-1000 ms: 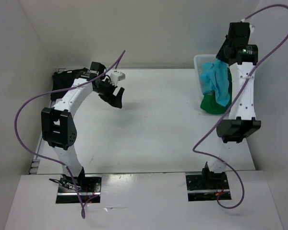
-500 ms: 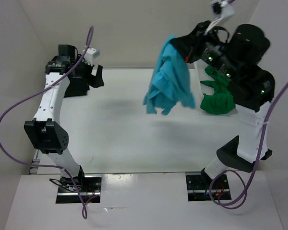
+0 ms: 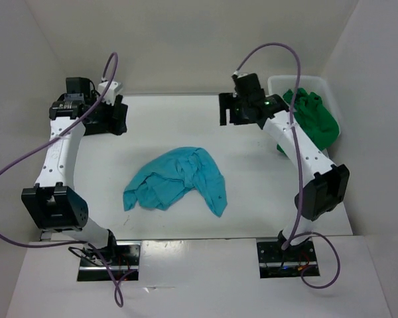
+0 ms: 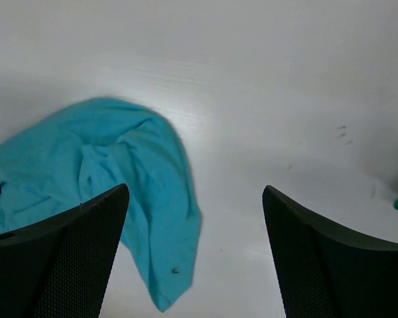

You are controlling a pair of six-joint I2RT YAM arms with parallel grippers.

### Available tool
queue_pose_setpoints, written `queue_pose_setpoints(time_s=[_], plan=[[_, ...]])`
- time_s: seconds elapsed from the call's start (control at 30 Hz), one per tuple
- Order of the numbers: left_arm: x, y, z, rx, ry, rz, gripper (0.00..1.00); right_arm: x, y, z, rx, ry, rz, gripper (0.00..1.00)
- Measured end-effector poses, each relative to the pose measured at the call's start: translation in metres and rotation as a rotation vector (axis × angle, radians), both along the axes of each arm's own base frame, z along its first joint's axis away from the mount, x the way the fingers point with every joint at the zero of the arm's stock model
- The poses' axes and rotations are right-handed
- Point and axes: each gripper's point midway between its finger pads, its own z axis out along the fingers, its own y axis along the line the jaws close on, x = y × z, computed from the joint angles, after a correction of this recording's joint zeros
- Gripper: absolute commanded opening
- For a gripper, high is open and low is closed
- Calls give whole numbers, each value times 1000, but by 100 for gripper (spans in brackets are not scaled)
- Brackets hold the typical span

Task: Fold and stack the t-shirts
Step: Move the tshirt to the center of the board

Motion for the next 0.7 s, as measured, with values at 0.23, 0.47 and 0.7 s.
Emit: queue_pose_setpoints(time_s=[0.23, 0.47, 0.7], plan=[[-20, 52, -29, -27, 71, 188, 99, -84, 192, -29, -125, -88, 491, 84], [-68, 172, -23, -132, -19, 654, 99, -127, 358, -134, -233, -115, 806, 85], [-73, 170, -26, -204, -22, 685, 99, -138, 383, -191, -260, -59, 874, 85]])
